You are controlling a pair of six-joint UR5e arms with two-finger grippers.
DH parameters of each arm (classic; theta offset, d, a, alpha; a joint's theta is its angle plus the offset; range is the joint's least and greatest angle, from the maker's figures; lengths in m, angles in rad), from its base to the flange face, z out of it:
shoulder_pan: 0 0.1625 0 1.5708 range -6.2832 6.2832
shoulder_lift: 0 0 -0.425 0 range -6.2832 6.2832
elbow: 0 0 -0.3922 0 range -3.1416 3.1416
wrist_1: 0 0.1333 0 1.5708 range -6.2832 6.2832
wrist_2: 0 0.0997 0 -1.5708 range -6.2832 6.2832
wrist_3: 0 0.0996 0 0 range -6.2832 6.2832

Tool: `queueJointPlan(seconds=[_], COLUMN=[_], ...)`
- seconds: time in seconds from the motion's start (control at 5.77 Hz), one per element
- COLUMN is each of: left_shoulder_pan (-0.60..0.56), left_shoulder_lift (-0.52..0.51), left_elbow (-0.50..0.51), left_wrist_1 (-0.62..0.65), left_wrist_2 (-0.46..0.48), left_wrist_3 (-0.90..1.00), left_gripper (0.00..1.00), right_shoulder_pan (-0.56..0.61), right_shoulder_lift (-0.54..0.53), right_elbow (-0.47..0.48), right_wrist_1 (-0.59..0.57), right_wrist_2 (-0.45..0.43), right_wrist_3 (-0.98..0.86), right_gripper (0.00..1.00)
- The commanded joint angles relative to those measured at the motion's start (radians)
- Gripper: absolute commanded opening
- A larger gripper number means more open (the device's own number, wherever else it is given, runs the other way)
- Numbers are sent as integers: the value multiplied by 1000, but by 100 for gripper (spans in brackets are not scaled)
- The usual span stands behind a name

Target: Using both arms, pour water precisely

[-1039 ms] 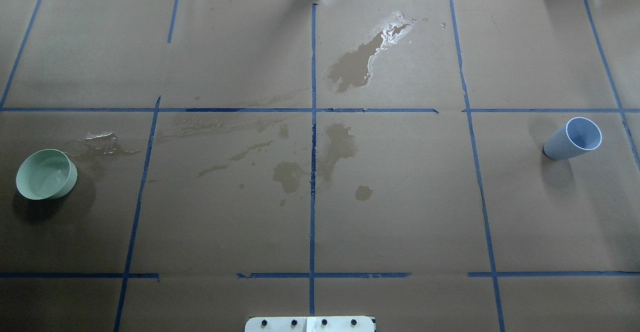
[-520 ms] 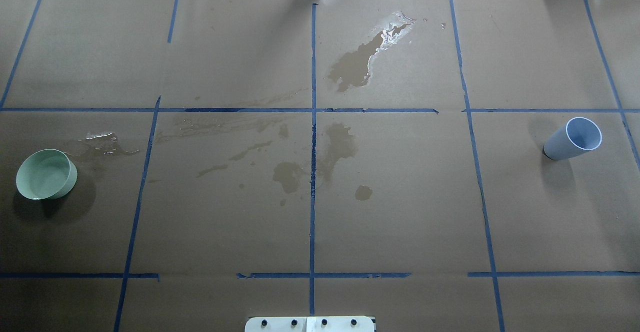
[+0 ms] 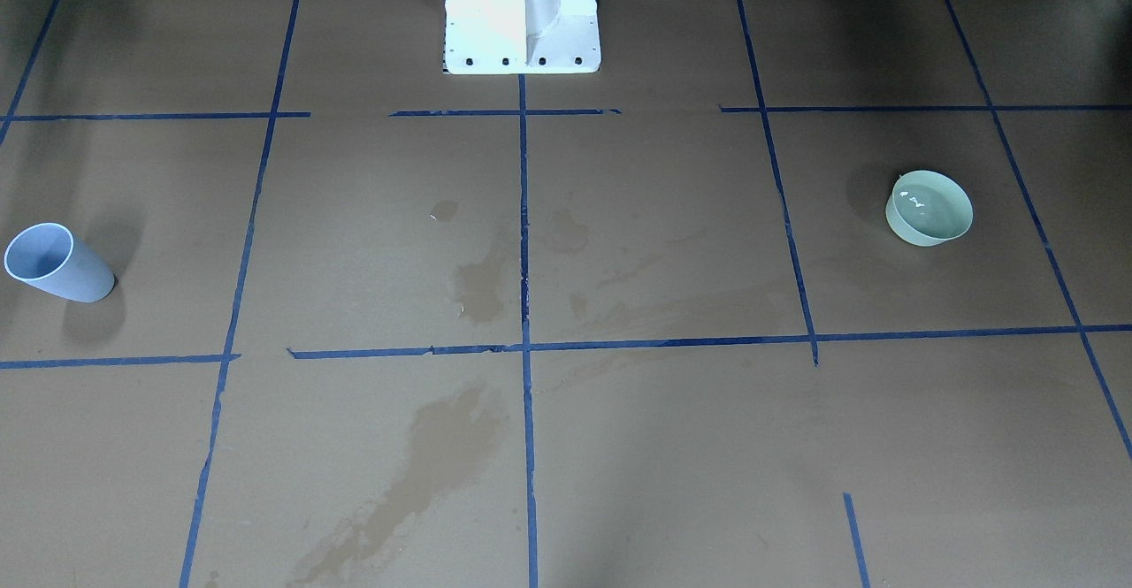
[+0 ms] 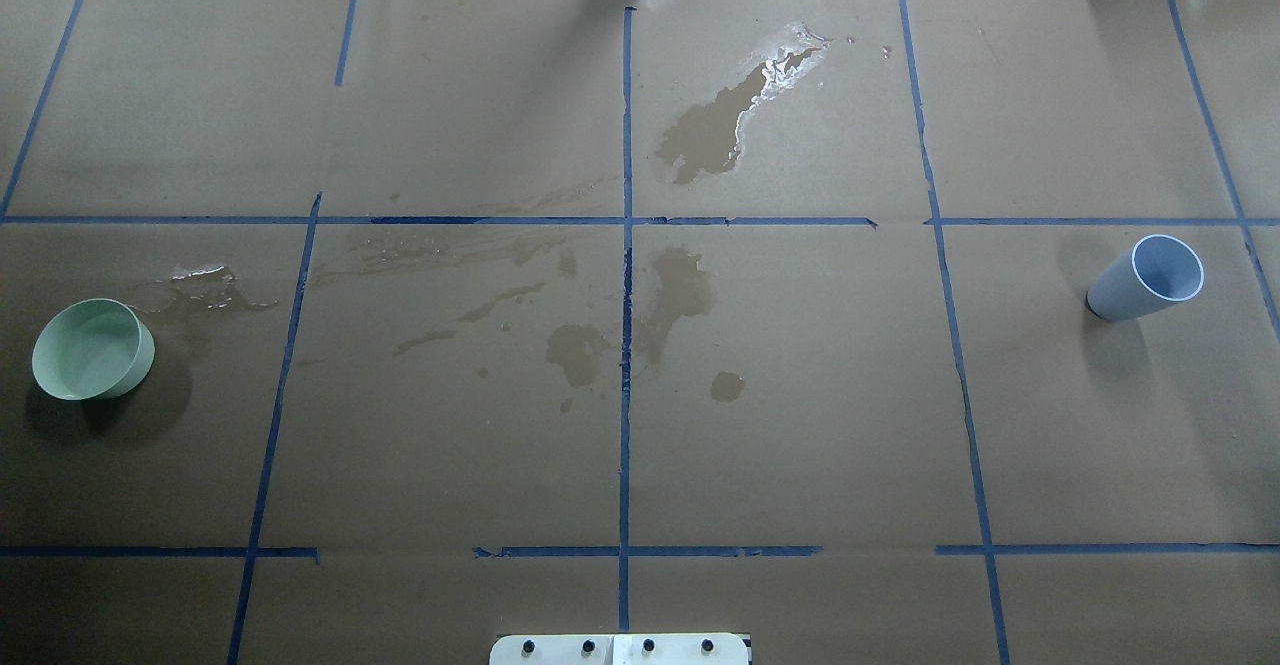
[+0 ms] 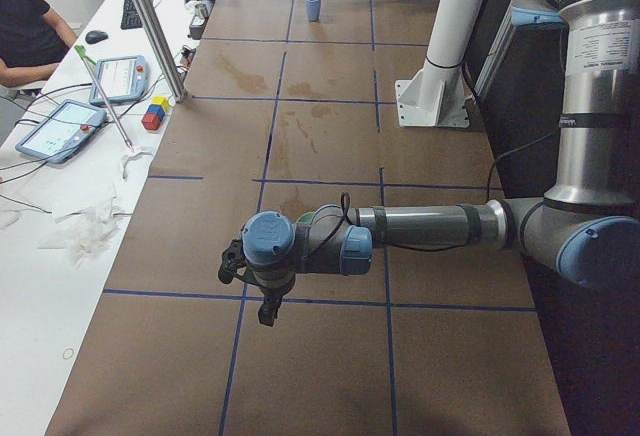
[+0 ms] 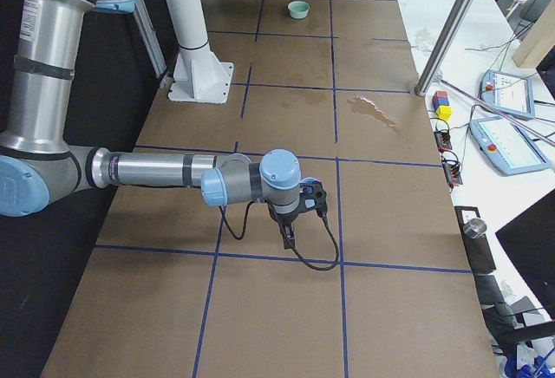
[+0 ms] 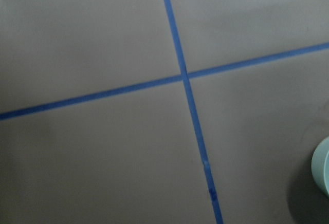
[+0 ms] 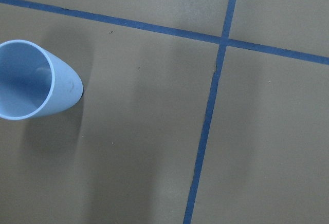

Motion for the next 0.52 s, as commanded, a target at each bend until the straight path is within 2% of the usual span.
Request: queueJointPlan(seconds=[0.0, 0.35], left_shoulder_pan=[-4, 1], left_shoulder_lift=[8, 50], left_elbow=[-149, -149], left_wrist_1=[223, 218], left_wrist_2=[113, 73], left_wrist_3=[5, 2], left_gripper=[100, 100], right_shoulder_pan=[0, 9], right_shoulder_lift=[-3, 24], right_elbow=[-12, 0], right_wrist_1=[0, -90], right_wrist_2=[5, 14], right_wrist_3=[2, -4], right_gripper=[100, 100])
